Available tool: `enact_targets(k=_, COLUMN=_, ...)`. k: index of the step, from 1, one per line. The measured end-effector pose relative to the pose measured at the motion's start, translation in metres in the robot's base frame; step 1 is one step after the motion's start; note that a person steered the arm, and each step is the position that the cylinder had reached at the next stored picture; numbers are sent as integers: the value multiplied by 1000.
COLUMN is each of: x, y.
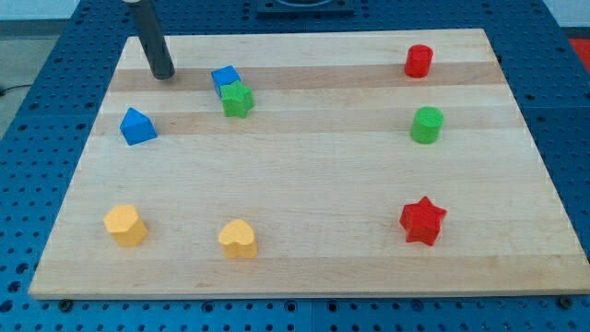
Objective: Move the blue triangle to the bottom left of the green star
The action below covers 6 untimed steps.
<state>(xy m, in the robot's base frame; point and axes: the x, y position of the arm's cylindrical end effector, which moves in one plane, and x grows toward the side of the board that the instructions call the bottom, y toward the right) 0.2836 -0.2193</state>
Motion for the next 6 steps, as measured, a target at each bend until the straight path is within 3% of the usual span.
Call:
enact_targets(k=2, x=60, y=-46)
enact_targets(k=3, x=109, y=-20)
enact_targets(k=5, x=133, y=15)
enact_targets(k=6, x=157, y=-25)
